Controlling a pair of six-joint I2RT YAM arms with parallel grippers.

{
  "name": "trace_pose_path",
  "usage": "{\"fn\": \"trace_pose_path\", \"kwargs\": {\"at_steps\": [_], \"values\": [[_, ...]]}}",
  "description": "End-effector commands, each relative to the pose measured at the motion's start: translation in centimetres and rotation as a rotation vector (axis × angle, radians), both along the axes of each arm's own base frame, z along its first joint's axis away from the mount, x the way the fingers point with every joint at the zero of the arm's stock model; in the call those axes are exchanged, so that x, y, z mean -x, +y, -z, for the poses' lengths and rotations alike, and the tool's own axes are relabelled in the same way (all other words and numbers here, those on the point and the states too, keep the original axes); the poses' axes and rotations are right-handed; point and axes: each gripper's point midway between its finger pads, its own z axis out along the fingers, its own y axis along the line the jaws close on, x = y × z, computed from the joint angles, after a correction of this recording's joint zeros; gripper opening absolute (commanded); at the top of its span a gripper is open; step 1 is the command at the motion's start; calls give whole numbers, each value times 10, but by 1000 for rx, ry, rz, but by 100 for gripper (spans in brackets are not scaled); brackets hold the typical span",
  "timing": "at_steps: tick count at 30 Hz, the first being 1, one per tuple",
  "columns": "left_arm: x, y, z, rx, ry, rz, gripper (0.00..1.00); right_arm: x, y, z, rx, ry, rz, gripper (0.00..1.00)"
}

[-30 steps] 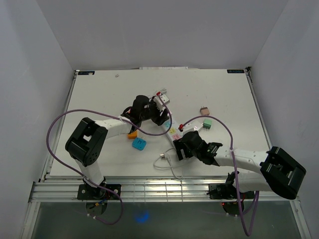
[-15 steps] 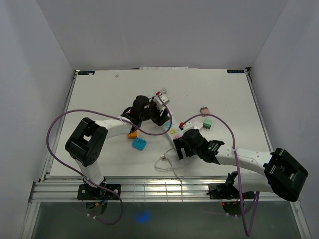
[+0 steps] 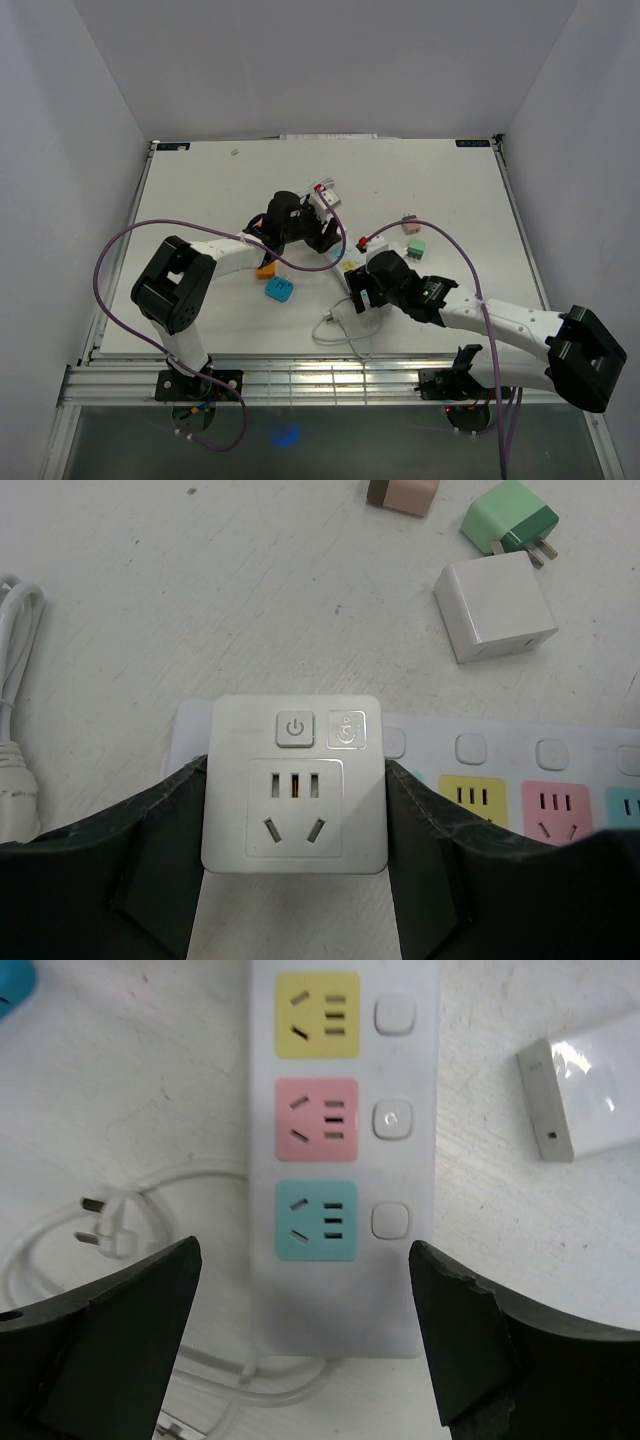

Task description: Insert the plug

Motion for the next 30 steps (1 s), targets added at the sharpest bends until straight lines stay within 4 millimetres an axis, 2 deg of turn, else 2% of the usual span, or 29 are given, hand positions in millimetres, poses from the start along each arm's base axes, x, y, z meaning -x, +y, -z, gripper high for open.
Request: {"fn": "trace_pose_path", "kwargs": {"at_steps": [1, 5, 9, 10, 11, 16, 17, 18, 20, 22, 24, 25, 27, 28, 30], "values": [[36, 17, 55, -119, 222, -17, 0, -18, 29, -57, -127, -106, -36, 90], [36, 16, 54, -115, 220, -15, 0, -27, 29, -73, -143, -141, -30, 98], [36, 16, 53, -115, 220, -12, 0, -47, 28, -92, -146, -177, -5, 82], [36, 16, 53, -113, 219, -11, 0, -51, 28, -95, -151, -176, -7, 80], [37, 16, 54, -114, 224, -11, 0, -63, 22, -102, -168, -179, 22, 79], [36, 15, 52, -113, 216, -10, 0, -84, 19, -108, -268, -125, 2, 73], [37, 15, 53, -112, 218, -10, 0, -93, 13, -109, -280, -123, 22, 73], [37, 15, 53, -112, 218, -10, 0, -93, 21, -115, -326, -110, -23, 70], [37, 15, 53, -108, 221, -11, 0, -103, 21, -119, -368, -96, -30, 68], [37, 14, 53, -106, 222, -7, 0, -107, 34, -126, -429, -66, -88, 64], [37, 14, 53, -107, 222, -8, 0, -112, 43, -123, -469, -13, -130, 61], [37, 15, 53, -109, 221, -9, 0, -117, 47, -131, -494, -12, -140, 60], [36, 14, 51, -106, 218, -9, 0, -121, 55, -124, -515, 41, -153, 57], [37, 15, 52, -109, 218, -9, 0, -129, 60, -134, -540, 10, -164, 56], [36, 15, 52, -109, 217, -9, 0, -133, 67, -132, -568, 39, -166, 53]]}}
